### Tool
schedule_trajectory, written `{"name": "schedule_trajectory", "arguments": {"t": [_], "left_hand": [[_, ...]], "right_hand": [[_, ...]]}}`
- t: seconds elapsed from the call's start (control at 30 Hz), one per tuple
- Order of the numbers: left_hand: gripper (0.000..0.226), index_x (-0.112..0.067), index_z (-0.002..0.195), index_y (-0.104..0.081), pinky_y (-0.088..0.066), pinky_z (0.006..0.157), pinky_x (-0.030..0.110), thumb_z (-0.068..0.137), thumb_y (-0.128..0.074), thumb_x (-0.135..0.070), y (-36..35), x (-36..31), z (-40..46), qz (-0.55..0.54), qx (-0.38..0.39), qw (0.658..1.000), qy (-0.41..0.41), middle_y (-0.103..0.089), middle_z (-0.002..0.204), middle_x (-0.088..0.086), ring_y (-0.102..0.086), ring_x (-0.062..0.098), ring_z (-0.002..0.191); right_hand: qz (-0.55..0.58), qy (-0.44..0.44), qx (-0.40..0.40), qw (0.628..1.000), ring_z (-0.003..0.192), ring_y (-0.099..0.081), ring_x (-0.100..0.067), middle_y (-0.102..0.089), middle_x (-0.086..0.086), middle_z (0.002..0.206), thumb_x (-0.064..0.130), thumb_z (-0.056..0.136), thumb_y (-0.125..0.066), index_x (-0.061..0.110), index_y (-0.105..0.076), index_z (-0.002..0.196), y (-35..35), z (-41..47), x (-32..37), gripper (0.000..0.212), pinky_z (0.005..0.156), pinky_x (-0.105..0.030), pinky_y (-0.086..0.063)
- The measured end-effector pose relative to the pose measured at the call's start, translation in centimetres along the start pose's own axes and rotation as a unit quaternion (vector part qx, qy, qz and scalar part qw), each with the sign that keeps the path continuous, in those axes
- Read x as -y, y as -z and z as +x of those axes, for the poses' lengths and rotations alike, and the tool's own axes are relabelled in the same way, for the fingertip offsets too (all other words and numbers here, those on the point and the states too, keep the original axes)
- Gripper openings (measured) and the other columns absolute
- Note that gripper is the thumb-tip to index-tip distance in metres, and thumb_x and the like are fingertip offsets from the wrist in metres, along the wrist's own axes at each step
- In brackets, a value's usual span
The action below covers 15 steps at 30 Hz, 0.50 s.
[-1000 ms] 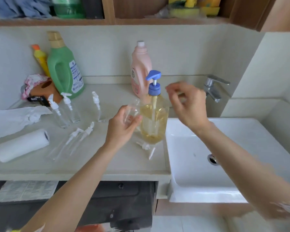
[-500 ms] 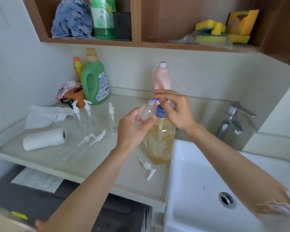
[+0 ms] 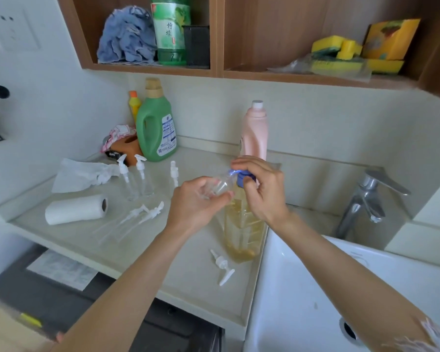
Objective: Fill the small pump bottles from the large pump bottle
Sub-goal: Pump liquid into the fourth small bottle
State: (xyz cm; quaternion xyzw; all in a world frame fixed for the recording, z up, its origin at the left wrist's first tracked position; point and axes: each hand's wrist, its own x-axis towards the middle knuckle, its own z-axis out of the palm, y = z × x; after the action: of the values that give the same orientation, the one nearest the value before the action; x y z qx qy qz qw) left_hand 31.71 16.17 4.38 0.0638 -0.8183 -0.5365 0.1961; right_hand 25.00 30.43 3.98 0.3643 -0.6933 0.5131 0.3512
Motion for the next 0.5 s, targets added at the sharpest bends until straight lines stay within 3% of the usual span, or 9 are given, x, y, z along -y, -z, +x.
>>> {"name": "schedule_trajectory", "arguments": {"t": [0.07,0.17,0.3,0.5], "left_hand": [[0.037,-0.034,0.076,-0.067,-0.05,0.076,0.022,0.05,-0.072,-0.059,0.2,-0.1,0.0,0.004,0.004,1.0,0.003,-0.072,0.081,-0.011,-0.066,0.001,0.075],[0.031,-0.036,0.076,-0.067,-0.052,0.081,0.029,0.052,-0.071,-0.057,0.5,-0.9,0.1,0.014,0.01,1.0,-0.006,-0.072,0.081,-0.009,-0.066,0.007,0.079],[0.037,-0.038,0.081,-0.068,-0.054,0.072,0.036,0.052,-0.067,-0.059,0.6,-1.7,0.6,0.018,0.024,0.999,-0.018,-0.068,0.072,-0.009,-0.06,0.011,0.062],[0.037,-0.036,0.087,-0.069,-0.051,0.073,0.026,0.054,-0.072,-0.054,0.7,-1.6,1.0,0.023,0.019,1.0,-0.002,-0.071,0.077,-0.009,-0.065,0.007,0.07]], "right_hand": [[-0.004,-0.012,0.004,1.0,0.099,-0.065,-0.014,-0.071,-0.004,0.094,0.009,0.076,-0.039,0.001,-0.073,0.086,0.1,0.2,0.5,0.037,0.082,-0.015,-0.049],[0.003,-0.028,0.024,0.999,0.095,-0.065,-0.01,-0.071,-0.001,0.094,0.015,0.083,-0.04,0.003,-0.075,0.088,0.9,1.2,1.0,0.037,0.081,-0.012,-0.048],[-0.034,-0.022,0.041,0.998,0.087,-0.065,-0.01,-0.073,-0.005,0.09,0.023,0.088,-0.043,0.003,-0.075,0.089,1.8,3.5,0.8,0.038,0.081,-0.02,-0.05],[-0.033,-0.001,-0.021,0.999,0.103,-0.063,-0.014,-0.072,-0.01,0.099,0.015,0.091,-0.042,-0.002,-0.073,0.096,0.3,1.3,0.0,0.036,0.096,-0.02,-0.046]]}}
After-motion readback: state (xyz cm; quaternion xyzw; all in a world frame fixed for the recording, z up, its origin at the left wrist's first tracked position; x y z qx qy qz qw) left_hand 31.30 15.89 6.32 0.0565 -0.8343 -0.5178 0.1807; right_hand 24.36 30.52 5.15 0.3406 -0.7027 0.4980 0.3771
